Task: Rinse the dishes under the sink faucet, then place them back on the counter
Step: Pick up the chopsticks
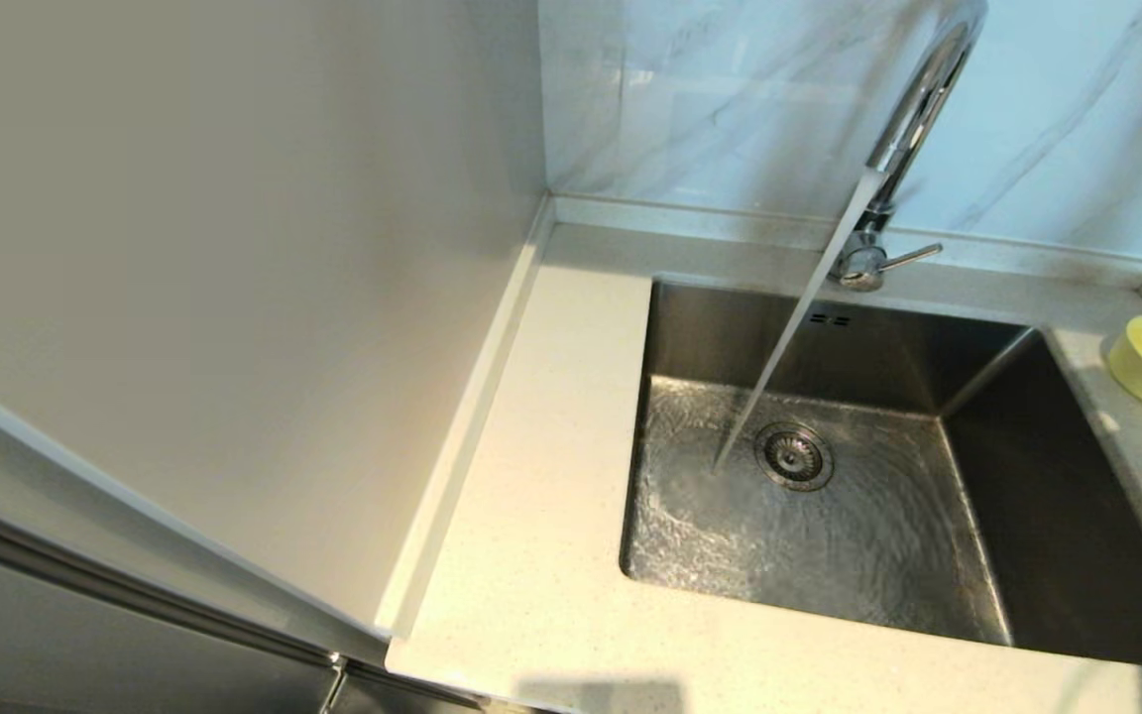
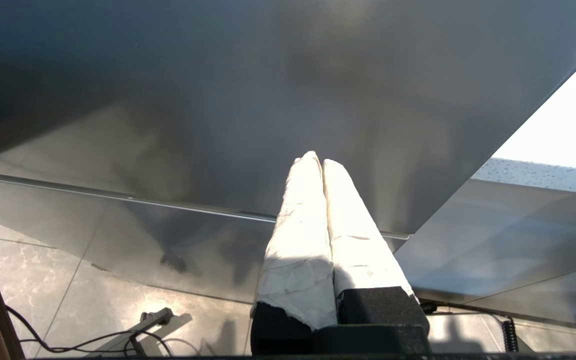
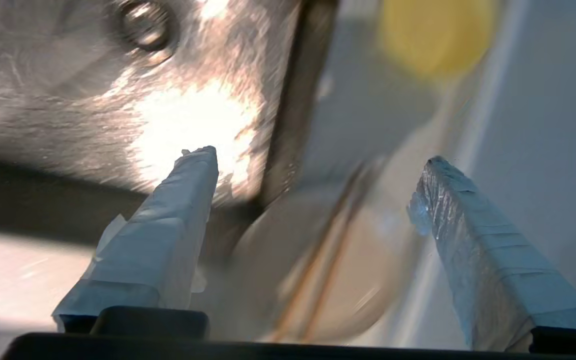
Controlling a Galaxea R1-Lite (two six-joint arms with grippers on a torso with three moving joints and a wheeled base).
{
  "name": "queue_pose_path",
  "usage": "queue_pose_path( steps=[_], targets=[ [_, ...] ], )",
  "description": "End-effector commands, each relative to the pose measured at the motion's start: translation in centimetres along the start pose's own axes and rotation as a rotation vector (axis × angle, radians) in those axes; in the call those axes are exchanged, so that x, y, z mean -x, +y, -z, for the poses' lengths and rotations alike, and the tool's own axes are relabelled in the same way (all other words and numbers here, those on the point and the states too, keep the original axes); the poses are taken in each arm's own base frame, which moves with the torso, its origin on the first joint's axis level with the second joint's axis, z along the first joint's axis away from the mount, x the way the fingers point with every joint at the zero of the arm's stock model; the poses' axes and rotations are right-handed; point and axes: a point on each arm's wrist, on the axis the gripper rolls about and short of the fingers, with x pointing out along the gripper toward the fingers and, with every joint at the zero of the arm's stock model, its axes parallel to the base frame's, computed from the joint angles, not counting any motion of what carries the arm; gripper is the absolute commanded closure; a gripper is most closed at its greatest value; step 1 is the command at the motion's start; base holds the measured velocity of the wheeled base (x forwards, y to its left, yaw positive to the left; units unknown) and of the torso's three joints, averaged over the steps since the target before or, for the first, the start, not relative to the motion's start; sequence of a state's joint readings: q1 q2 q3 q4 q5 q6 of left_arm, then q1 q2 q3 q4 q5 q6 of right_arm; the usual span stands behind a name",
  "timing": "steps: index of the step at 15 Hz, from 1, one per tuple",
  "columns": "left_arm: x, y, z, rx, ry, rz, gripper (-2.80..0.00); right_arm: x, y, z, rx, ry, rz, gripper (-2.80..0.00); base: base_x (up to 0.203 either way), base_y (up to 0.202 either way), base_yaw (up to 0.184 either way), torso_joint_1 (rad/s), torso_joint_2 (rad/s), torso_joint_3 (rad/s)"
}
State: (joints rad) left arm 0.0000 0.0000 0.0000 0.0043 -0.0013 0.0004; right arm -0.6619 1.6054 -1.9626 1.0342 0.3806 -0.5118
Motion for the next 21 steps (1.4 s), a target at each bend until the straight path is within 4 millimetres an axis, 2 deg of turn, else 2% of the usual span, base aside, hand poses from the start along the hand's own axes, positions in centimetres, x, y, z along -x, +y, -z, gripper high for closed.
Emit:
queue_pose_path(
  steps=[1,3,4,6,12,14,18,21],
  targets=[
    [0.0,0.0,0.0,0.0,0.0,0.0,0.0,4.4,3.1,2.0,-0.204,0.115,-0.047,-2.8,0.0,0.0,0.0,0.0,0.0,0.0],
    [0.0,0.0,0.0,0.0,0.0,0.0,0.0,5.0,4.0,3.1,-0.449,0.227,-0.065,-2.8,0.0,0.0,0.0,0.0,0.0,0.0],
    [0.0,0.0,0.0,0.0,0.0,0.0,0.0,4.5,3.9,3.4,-0.542,0.277,-0.07,-2.8,0.0,0.0,0.0,0.0,0.0,0.0],
    [0.0,0.0,0.0,0.0,0.0,0.0,0.0,3.9,3.3,3.8,-0.625,0.327,-0.06,-2.8,0.0,0.0,0.0,0.0,0.0,0.0],
    [0.0,0.0,0.0,0.0,0.0,0.0,0.0,4.3,3.3,4.0,-0.434,0.313,-0.059,-2.8,0.0,0.0,0.0,0.0,0.0,0.0],
    [0.0,0.0,0.0,0.0,0.0,0.0,0.0,3.7,2.9,5.0,-0.356,0.352,-0.05,-2.8,0.0,0.0,0.0,0.0,0.0,0.0],
    [0.0,0.0,0.0,0.0,0.0,0.0,0.0,-1.6,0.4,8.2,-0.204,0.334,0.025,-2.8,0.0,0.0,0.0,0.0,0.0,0.0],
    [0.0,0.0,0.0,0.0,0.0,0.0,0.0,-3.6,-0.5,11.3,-0.127,0.378,0.034,-2.8,0.0,0.0,0.0,0.0,0.0,0.0]
  ],
)
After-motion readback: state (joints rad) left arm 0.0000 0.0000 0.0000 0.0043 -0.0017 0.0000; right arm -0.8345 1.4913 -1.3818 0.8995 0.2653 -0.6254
